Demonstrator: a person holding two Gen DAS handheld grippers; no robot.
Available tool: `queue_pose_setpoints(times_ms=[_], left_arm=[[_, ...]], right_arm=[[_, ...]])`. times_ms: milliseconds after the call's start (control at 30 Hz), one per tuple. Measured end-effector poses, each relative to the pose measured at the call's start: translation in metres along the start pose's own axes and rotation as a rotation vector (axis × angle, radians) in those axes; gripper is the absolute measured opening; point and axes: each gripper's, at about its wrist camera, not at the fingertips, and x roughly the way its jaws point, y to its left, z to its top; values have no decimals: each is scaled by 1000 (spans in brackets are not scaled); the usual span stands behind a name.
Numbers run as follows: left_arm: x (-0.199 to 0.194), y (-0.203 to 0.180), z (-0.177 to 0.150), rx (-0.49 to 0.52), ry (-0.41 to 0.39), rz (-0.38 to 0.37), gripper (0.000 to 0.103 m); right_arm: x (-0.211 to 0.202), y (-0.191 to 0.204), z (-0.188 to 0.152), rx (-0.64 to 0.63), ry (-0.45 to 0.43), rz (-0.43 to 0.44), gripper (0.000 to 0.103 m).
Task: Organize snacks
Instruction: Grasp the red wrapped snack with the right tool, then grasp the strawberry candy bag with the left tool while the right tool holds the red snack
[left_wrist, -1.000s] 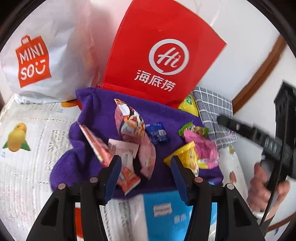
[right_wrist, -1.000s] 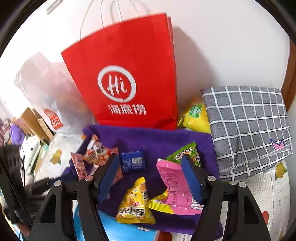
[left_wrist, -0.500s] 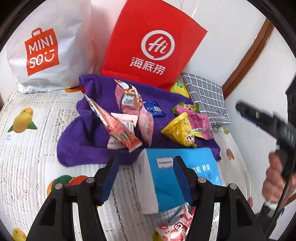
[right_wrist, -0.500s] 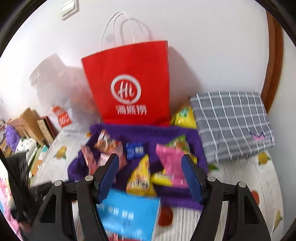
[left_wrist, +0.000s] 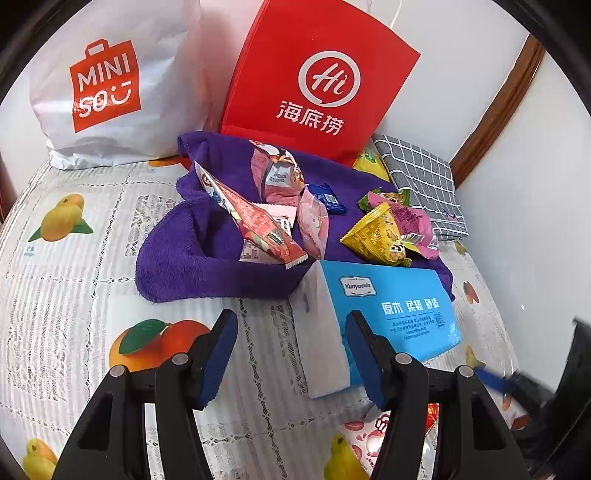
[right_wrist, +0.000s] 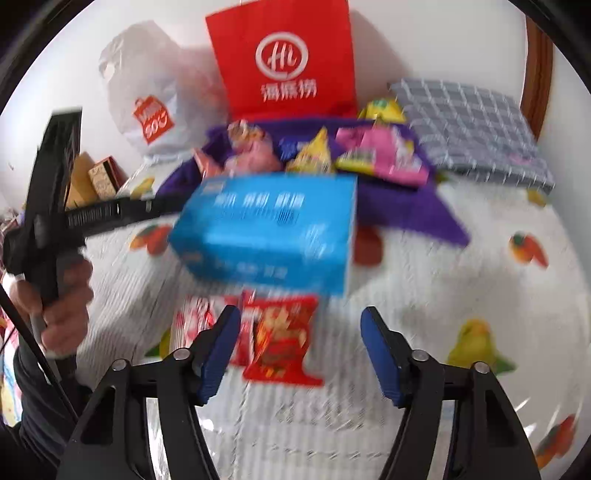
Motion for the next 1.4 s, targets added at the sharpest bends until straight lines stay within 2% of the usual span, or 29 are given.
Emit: queue_pose_setpoints(times_ms=[67,233,300,367,600,733,867,967,1200,1400], left_arm=[[0,-1,1,2,-2,0,59],[-9,-2,2,-8,-28,-30,59],[-12,-1,2,-15,-39,-46,59],[-13,-1,1,-18,-38,-54,59],[-15,-15,-3,22,-35,-77,59],[-14,-22,-5,33,-24,-110,59],[-13,-28,-8,56,-23,-101,59],[-13,-32,-11,92,-13,-100,59],[-14,-46,-29,222,49,-160,59],[-11,-62,-53,336,106,-186,59]], right_arm=[[7,4,-7,-2,9,-3,58],[23,12,-14,-17,0,-19,56],[32,13,-16,-18,11,-52,51],[38,10,-17,-12,11,-61,40],[14,-20,-29,7,-43,-120,40],[17,-46,-36,50,-26,-164,40],[18,-51,-41,66,-70,-156,42],[20,-51,-41,62,-68,-143,43],[16,-64,-42,121,-86,-63,43],[17,-57,-40,104,-81,-89,43]])
